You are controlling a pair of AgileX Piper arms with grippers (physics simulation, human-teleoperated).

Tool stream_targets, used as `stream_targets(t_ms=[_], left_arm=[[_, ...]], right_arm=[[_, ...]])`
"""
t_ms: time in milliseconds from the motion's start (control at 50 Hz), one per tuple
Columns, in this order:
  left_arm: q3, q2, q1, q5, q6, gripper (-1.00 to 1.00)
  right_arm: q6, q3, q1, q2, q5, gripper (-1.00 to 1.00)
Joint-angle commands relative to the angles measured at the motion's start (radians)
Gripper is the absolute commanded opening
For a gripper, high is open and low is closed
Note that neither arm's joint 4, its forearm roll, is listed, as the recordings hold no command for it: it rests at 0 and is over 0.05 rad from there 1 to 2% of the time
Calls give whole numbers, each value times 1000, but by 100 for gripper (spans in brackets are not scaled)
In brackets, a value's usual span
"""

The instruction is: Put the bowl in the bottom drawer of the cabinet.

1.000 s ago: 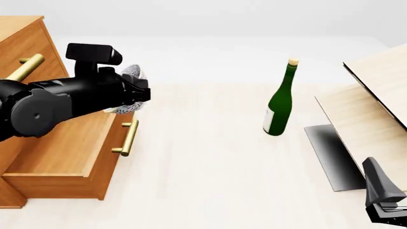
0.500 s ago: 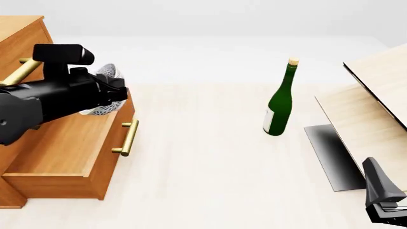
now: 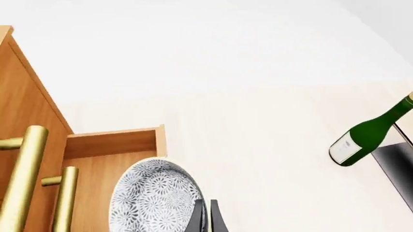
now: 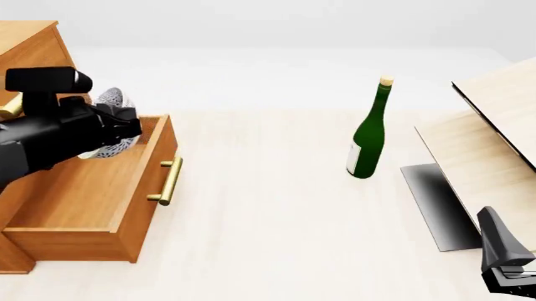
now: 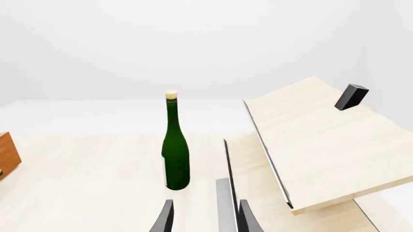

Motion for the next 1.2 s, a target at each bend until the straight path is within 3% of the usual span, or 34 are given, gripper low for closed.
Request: stream_targets(t_ms=[20, 160, 180, 220, 380, 520, 1200], left_arm=[[4, -40, 47, 19, 5, -100], [20, -44, 56, 7, 4, -100], [64, -33, 59, -46, 6, -100], [26, -38, 57, 0, 2, -100], [54, -38, 64, -6, -3, -100], [72, -54, 89, 23, 39, -100], [120, 15, 98, -3, 34, -100]], right_arm=[[0, 0, 0, 0, 0, 100], [0, 0, 0, 0, 0, 100], [0, 0, 0, 0, 0, 100], [0, 0, 0, 0, 0, 100], [0, 0, 0, 0, 0, 100], [0, 0, 0, 0, 0, 100], [0, 0, 0, 0, 0, 100]])
